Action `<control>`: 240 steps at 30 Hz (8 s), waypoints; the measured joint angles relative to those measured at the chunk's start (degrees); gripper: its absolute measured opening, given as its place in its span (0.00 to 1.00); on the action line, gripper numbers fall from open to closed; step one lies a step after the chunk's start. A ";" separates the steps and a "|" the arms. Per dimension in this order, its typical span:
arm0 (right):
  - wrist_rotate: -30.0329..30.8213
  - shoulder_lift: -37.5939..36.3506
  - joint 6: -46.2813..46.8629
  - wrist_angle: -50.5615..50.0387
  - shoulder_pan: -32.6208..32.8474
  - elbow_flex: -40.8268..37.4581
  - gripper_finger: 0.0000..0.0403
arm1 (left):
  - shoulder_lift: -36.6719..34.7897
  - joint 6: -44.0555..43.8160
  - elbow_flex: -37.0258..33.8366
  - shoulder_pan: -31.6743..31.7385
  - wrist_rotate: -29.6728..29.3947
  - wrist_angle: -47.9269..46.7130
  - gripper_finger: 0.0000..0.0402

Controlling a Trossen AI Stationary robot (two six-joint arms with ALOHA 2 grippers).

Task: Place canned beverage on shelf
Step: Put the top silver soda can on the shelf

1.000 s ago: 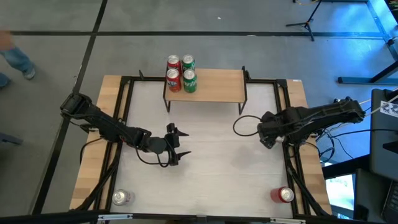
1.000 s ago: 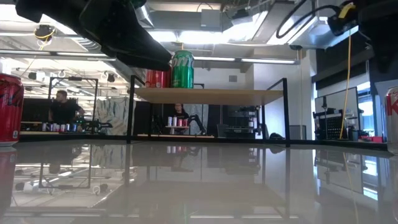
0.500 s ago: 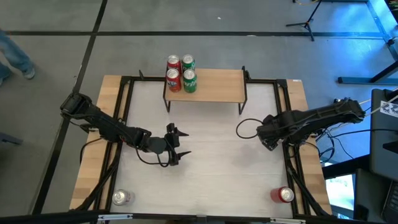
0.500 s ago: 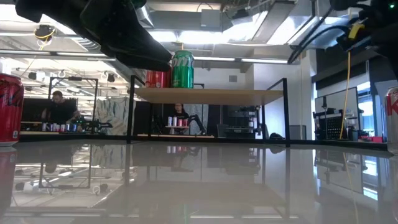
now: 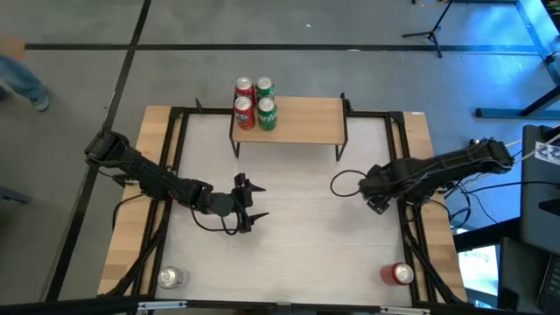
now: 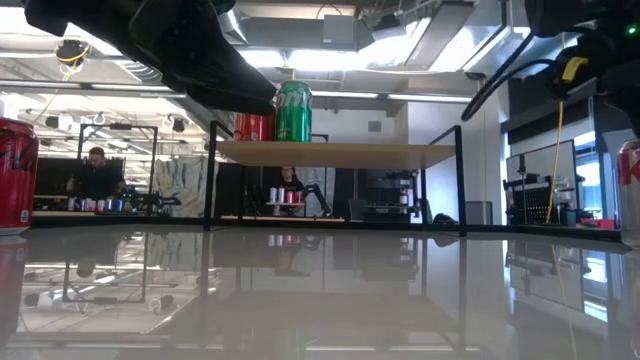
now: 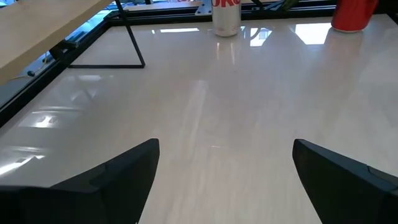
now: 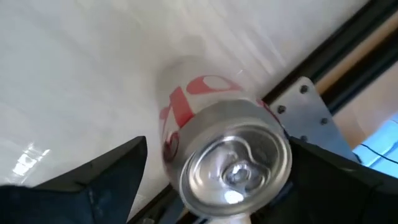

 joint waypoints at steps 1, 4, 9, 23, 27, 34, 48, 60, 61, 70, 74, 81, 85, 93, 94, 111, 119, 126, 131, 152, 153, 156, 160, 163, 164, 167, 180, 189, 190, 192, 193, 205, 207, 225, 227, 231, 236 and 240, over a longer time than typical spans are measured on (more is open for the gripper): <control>-0.41 0.00 -0.06 0.61 0.00 -0.49 0.92 | 0.00 0.01 0.00 0.00 0.00 -0.02 0.89; -1.87 0.00 0.09 1.29 0.00 -1.60 0.92 | 0.00 0.00 0.00 0.00 0.00 -0.02 0.89; -2.26 0.00 -0.69 2.54 0.02 -2.03 0.89 | 0.00 0.01 0.00 0.00 0.00 0.00 0.89; -2.09 0.09 -15.23 11.03 0.04 0.46 0.71 | 0.00 0.22 0.00 0.00 0.02 0.00 0.89; -1.16 0.39 -19.34 15.37 0.04 1.37 0.71 | 0.00 0.20 0.00 0.00 0.02 0.00 0.89; 4.26 6.68 -32.38 19.29 0.04 4.92 0.72 | 0.00 0.18 -0.01 0.17 0.00 0.12 0.89; 5.80 28.21 -52.48 14.12 0.04 25.81 0.73 | 0.00 0.20 -0.02 0.17 0.01 0.39 0.89; 6.99 36.65 -64.67 15.22 0.07 32.71 0.79 | 0.00 1.56 -0.02 0.17 0.02 0.32 0.89; 7.06 36.69 -64.72 15.47 0.06 32.94 0.81 | 0.00 1.56 -0.02 0.17 0.02 0.35 0.89; 6.87 36.35 -62.96 14.37 0.09 35.40 0.94 | 0.00 1.54 -0.02 0.17 0.04 0.38 0.89; 6.79 36.35 -61.25 12.11 0.28 37.21 0.95 | 0.00 1.46 -0.02 0.17 0.04 0.37 0.89; 5.79 34.17 -51.76 8.68 0.48 41.35 0.96 | 0.00 1.29 -0.02 0.17 0.07 0.37 0.89; 5.74 32.62 -42.48 9.15 0.48 41.38 0.96 | -0.02 1.27 -0.02 0.17 0.37 0.48 0.89; 8.25 33.18 -33.77 11.62 0.48 41.28 0.96 | -0.02 1.27 -0.02 0.17 0.43 0.57 0.89; 8.20 33.53 -33.78 12.24 0.48 41.27 0.96 | -0.01 1.27 -0.02 0.17 0.46 0.57 0.89; 5.65 34.71 -34.38 18.22 0.46 34.75 0.96 | -0.02 1.25 -0.02 0.17 0.48 0.57 0.89; 5.71 34.69 -34.52 21.45 0.42 31.70 0.96 | -0.02 1.25 -0.02 0.17 0.46 0.57 0.89; 5.22 34.69 -34.92 23.52 0.39 29.68 0.87 | -0.02 1.27 -0.02 0.17 0.46 0.59 0.89; 4.91 34.60 -36.12 23.90 0.41 29.68 0.71 | -0.02 1.27 -0.02 0.17 0.46 0.63 0.89; 11.61 34.53 -46.52 2.67 -10.15 64.26 0.71 | -0.02 -1.52 -0.02 -1.48 0.44 0.12 0.89; 11.78 34.53 -47.43 2.09 -11.74 66.04 0.71 | -0.02 -1.49 -0.02 -1.47 0.44 -0.05 0.89; 11.58 34.51 -50.54 2.20 -16.74 70.22 0.71 | -0.02 -1.46 -0.02 -1.42 0.44 -0.19 0.89; 11.33 34.49 -55.23 2.05 -23.11 73.48 0.71 | -0.02 -0.72 -0.02 -1.42 0.29 -0.18 0.89; 10.64 34.92 -57.89 2.67 -27.36 75.48 0.71 | -0.02 1.42 -0.02 -1.26 0.07 -0.17 0.89; 9.77 35.33 -58.59 2.76 -28.67 76.23 0.71 | -0.02 1.93 -0.02 -1.06 0.07 -0.17 0.89; 8.71 37.96 -61.12 2.33 -31.90 79.05 0.71 | -0.02 3.26 -0.02 0.24 0.02 -0.15 0.89; 2.91 49.22 -70.66 6.58 -40.29 85.86 0.71 | -0.02 6.21 -0.02 6.37 5.51 -0.83 0.89; 1.48 51.02 -74.10 8.14 -42.84 85.81 0.71 | -0.02 7.51 -0.02 6.58 5.55 -0.95 0.89; 0.36 51.12 -74.67 8.98 -42.79 85.81 0.71 | -0.02 7.48 -0.02 6.58 5.55 -0.96 0.89; -1.40 51.21 -75.33 10.04 -42.77 85.81 0.71 | -0.02 7.38 -0.02 6.58 5.52 -0.95 0.89; -2.05 51.21 -75.75 10.38 -42.75 85.81 0.71 | -0.02 7.24 -0.02 6.58 5.51 -0.96 0.89; -3.25 51.66 -77.93 12.39 -42.77 83.59 0.72 | -0.02 5.80 -0.02 5.97 5.49 -1.00 0.89; -3.23 51.67 -77.95 13.64 -42.78 83.16 0.72 | -0.02 5.81 -0.02 5.90 5.49 -1.01 0.89; -2.20 51.60 -80.19 17.02 -42.84 80.55 0.81 | -0.02 5.80 -0.02 5.90 5.44 -1.03 0.89; -1.68 51.60 -80.64 17.35 -42.75 80.55 0.83 | -0.02 5.80 -0.02 5.90 5.46 -1.03 0.89; -1.63 51.56 -80.77 18.15 -42.75 80.55 0.84 | -0.02 5.78 -0.02 5.90 6.20 -1.01 0.89; -1.70 51.52 -80.81 18.98 -42.75 80.55 0.85 | -0.02 5.78 -0.02 5.88 6.47 -1.03 0.89; -1.74 51.52 -80.83 19.42 -42.73 80.55 0.85 | -0.02 5.78 -0.02 5.88 6.50 -1.02 0.89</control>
